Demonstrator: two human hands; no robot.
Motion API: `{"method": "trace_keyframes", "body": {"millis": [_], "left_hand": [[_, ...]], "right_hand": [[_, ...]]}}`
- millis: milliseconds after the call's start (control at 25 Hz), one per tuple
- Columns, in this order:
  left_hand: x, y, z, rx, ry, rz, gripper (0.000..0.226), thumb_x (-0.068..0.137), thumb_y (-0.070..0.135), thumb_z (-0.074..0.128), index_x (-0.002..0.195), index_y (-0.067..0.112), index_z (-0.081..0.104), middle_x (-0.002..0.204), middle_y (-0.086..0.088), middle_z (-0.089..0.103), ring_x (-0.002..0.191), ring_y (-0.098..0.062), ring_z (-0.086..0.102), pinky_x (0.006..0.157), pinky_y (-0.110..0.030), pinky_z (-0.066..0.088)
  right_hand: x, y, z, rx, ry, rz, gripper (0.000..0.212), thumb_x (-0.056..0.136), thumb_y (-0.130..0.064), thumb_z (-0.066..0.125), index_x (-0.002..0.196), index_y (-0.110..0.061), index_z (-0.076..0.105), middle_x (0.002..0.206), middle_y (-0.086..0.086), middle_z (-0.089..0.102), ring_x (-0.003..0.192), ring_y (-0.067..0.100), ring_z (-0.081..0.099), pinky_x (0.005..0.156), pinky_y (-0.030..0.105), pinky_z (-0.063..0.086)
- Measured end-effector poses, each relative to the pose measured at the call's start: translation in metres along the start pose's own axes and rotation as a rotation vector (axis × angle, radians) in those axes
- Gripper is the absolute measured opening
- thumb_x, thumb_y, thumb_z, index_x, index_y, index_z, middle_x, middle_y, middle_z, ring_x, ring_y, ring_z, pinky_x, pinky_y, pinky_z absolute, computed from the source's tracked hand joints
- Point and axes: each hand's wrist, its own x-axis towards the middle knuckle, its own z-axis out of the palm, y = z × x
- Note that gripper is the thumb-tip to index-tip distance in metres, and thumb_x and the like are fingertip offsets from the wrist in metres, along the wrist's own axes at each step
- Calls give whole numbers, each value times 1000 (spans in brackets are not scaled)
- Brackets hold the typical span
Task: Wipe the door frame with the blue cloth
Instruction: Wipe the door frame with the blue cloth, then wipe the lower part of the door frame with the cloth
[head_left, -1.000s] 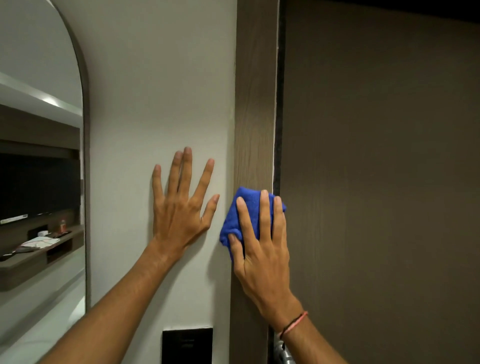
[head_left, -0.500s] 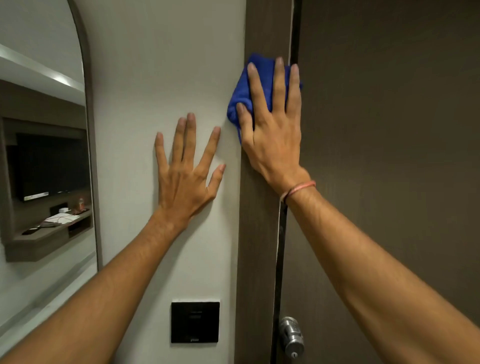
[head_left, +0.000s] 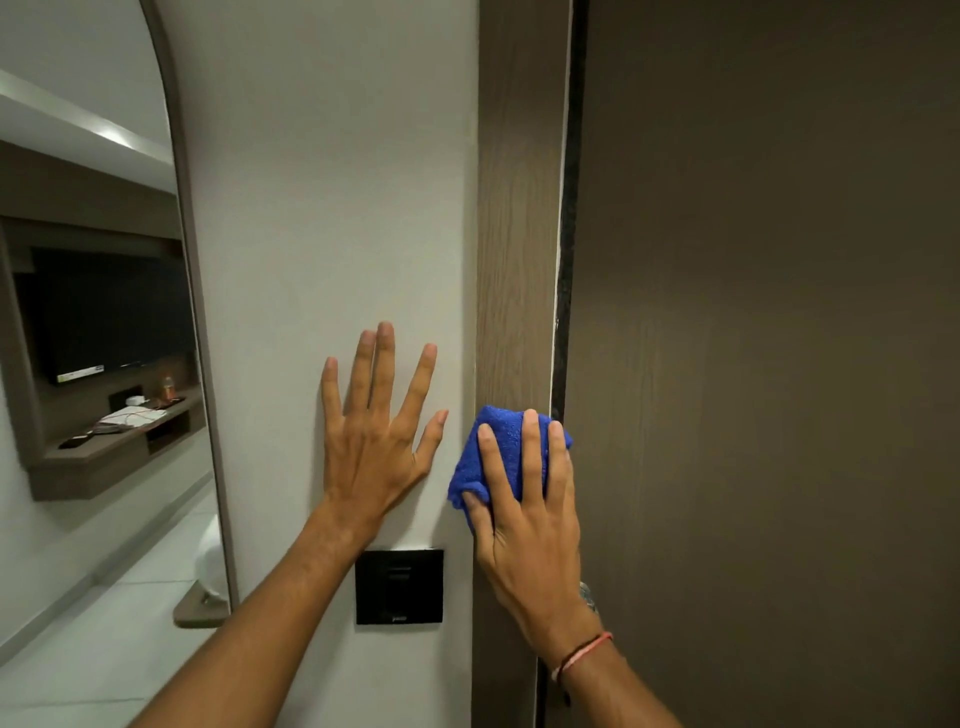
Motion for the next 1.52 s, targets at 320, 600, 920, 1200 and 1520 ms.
{"method": "trace_keyframes", "body": {"millis": [320,600,920,1200,1520], "left_hand": [[-26,29,-35,-84,-32,103,60,99,65,36,98,14,66,97,-8,66,87,-28,60,80,-47,44],[-26,59,-58,-163,-188,154,43,102,43,39,84,15,65,72,-3,65,63,-24,60,61,-39,46],[-3,213,-81,-540,-233,385,16,93,19,71,106,9,72,93,-7,71,78,-29,67,66,-43,53],[-33,463,-110,-1198,-654,434,42,103,38,48,141,20,45,125,3,51,92,-17,63,86,-33,54],[-147,725,-129,-1629,-1368,135,59,75,9,88,123,24,57,106,-6,68,84,-15,67,82,-30,61]], "right_hand": [[15,13,-61,101,-54,-72,53,103,-44,39,155,-34,39,163,11,32,141,27,42,108,35,51],[11,20,-84,57,-243,3,83,92,-18,68,160,-31,22,144,15,44,115,25,53,84,34,59],[-43,166,-178,395,-195,435,50,87,-44,72,130,-25,57,121,-8,68,109,11,65,94,37,56],[-174,352,-271,557,-100,848,21,92,-26,75,110,-15,72,99,-6,78,91,1,74,72,15,58],[-372,527,-345,414,-24,1337,21,93,-25,73,107,-10,74,97,-4,79,84,-6,74,70,14,59]]}}
